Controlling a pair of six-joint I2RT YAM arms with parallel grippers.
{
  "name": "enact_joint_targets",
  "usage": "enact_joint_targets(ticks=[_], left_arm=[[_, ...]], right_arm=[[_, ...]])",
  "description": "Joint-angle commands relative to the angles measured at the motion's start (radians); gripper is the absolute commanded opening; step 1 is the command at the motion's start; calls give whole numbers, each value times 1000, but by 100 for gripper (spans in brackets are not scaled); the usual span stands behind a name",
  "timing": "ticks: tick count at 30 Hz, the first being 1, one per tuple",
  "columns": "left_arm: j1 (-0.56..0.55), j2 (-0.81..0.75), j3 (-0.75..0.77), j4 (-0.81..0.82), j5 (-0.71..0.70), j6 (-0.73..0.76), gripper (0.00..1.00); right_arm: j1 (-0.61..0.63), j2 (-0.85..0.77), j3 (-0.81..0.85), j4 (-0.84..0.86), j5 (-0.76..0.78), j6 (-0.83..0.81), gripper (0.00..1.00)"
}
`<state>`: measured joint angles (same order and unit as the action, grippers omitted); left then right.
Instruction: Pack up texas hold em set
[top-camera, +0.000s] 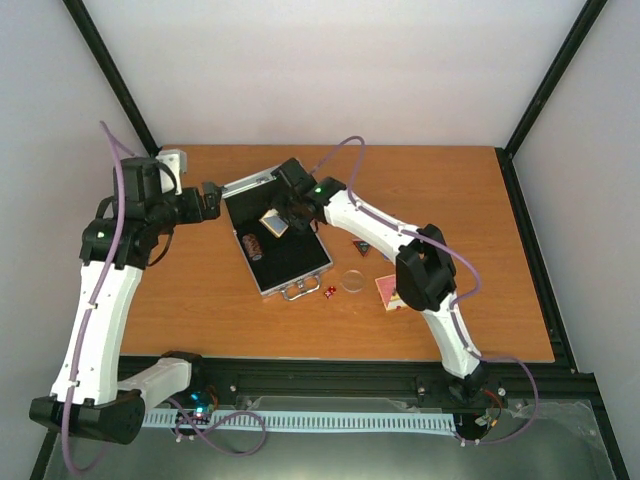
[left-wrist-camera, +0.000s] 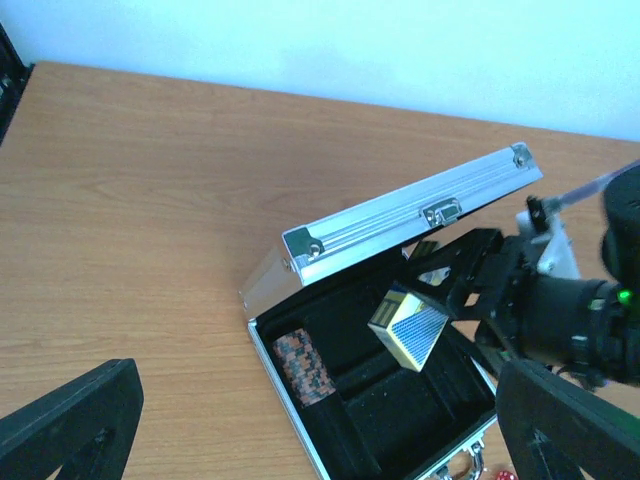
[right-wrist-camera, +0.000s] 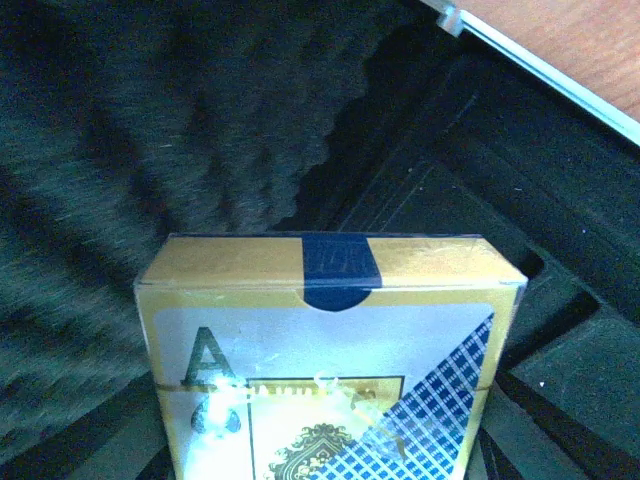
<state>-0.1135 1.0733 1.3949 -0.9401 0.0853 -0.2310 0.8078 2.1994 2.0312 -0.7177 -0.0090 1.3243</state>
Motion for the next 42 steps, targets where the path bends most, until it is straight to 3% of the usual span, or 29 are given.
enact_joint_targets(ticks=[1,13,23,25,28,31,35,39,42], left_arm=[[-2,-22,52,-8,-29,9,100],[-2,-56,47,-8,-47,19,100],[-2,-59,51,-13,-28,19,100],[-2,-59,51,-14,-31,23,100],[-2,-59,50,-16,-35,26,100],[-2,-58,45,-14,-37,27,100],[-2,-54,40,-15,-39,33,100],[-2,-50,41,-14,-44,38,100],[-2,-46,44,-15,-44,40,100]], right_arm=[[9,41,17,52,26,109,21],[15,141,30,146,-21,212,21],[23,262,186,85,-48,226,26],[25,272,186,81,-53,232,31],[27,282,185,78,-60,237,52],[27,284,185,72,-71,244,64],[27,275,185,43,-80,247,87],[27,250,174,13,-82,224,100],[27,216,124,21,-74,214,100]])
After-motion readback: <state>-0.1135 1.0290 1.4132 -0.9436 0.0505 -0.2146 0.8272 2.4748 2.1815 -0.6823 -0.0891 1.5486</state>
